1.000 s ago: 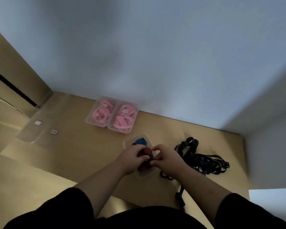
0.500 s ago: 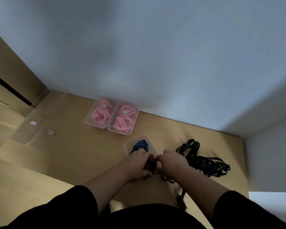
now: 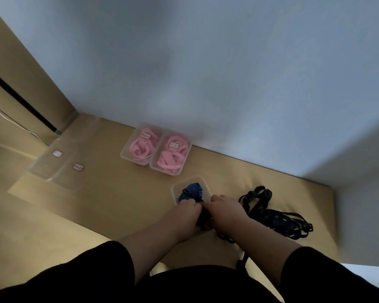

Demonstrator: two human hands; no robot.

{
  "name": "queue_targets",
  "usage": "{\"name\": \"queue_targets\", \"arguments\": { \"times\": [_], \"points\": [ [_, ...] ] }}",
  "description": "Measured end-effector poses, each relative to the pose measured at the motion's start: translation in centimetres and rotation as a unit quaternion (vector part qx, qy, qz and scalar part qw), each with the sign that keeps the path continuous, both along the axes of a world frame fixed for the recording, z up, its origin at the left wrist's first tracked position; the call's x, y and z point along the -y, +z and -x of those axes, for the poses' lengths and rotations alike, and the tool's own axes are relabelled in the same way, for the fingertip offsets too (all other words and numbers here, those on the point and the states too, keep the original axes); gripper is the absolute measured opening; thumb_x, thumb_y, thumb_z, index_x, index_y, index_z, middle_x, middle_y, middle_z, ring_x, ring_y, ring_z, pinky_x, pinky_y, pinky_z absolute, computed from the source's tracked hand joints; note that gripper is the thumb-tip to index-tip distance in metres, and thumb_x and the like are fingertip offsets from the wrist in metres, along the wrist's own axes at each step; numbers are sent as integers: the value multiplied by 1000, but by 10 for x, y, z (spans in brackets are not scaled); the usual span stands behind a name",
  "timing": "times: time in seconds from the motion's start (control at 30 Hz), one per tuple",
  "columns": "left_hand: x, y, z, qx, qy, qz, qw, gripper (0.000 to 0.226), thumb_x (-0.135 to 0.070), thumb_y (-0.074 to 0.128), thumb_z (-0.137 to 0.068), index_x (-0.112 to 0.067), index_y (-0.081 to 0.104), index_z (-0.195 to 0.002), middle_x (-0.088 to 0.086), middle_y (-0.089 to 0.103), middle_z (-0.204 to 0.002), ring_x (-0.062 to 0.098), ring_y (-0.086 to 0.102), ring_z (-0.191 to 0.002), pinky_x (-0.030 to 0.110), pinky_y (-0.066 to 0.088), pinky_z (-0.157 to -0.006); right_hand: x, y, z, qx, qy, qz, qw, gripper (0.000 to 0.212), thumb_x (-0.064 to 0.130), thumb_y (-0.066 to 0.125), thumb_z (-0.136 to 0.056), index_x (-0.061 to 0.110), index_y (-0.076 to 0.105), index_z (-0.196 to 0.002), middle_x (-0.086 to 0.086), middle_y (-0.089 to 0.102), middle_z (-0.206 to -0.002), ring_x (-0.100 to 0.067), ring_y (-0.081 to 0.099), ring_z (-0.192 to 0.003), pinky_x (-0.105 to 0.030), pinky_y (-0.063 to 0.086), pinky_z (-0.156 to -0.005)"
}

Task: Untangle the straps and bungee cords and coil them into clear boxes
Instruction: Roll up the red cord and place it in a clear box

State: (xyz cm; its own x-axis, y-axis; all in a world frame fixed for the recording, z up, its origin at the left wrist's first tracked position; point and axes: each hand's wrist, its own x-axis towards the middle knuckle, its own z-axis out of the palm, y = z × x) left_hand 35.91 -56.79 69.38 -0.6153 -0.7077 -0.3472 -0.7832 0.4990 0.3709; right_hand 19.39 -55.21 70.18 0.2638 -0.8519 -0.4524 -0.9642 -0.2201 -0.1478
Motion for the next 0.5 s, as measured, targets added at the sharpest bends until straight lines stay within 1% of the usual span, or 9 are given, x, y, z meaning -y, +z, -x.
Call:
{"name": "queue_targets", "arguments": {
  "times": [0.1,0.17,0.23,0.3,0.37,0.4,0.5],
  "points": [
    [-3,-6,3,2,8,14,1000,42,-37,64,-92,-13,50,-124,9,50,-120,24,47,-107,30,38,-84,0,-1,-3,-11,0,20,1000,43,44,66,-90,28,52,-128,-3,56,-115,-27,53,-105,-41,42,-82],
    [-5,-8,3,-9,20,20,1000,45,-40,62,-93,-13,48,-126,8,49,-121,23,46,-105,31,39,-85,-1,-3,-6,-15,2,31,999,44,37,67,-91,27,48,-129,-4,58,-120,-28,55,-107,-43,45,-87],
    [-8,-11,2,-21,16,31,999,51,-42,59,-93,-11,46,-132,7,48,-122,24,47,-108,33,41,-91,-5,-8,-7,-17,8,42,999,48,30,65,-92,25,43,-134,-4,57,-127,-29,57,-110,-44,47,-89],
    [-9,-14,1,-19,7,39,999,50,-35,56,-95,-10,44,-137,9,47,-126,25,47,-112,33,40,-96,-8,-13,-7,-13,11,46,999,52,28,64,-93,24,39,-139,-4,56,-133,-30,58,-112,-45,47,-90],
    [-10,-15,-2,-14,2,48,999,47,-27,53,-98,-9,43,-140,11,47,-130,26,46,-117,33,38,-100,-7,-13,-7,-13,19,46,999,52,28,63,-95,25,37,-140,-5,56,-135,-31,59,-113,-47,48,-90],
    [-9,-15,-3,-14,-3,45,999,48,-27,54,-98,-8,43,-140,12,47,-133,26,45,-120,33,36,-103,-6,-13,-7,-14,20,42,999,52,28,62,-95,25,36,-140,-6,56,-135,-32,59,-113,-47,48,-90],
    [-3,-13,-10,-30,-15,11,999,56,-37,58,-96,-6,46,-141,12,45,-141,28,43,-127,33,31,-110,-3,-11,-7,-21,33,35,999,52,30,61,-96,27,34,-140,-7,57,-132,-33,60,-111,-46,47,-87]
  ]
}}
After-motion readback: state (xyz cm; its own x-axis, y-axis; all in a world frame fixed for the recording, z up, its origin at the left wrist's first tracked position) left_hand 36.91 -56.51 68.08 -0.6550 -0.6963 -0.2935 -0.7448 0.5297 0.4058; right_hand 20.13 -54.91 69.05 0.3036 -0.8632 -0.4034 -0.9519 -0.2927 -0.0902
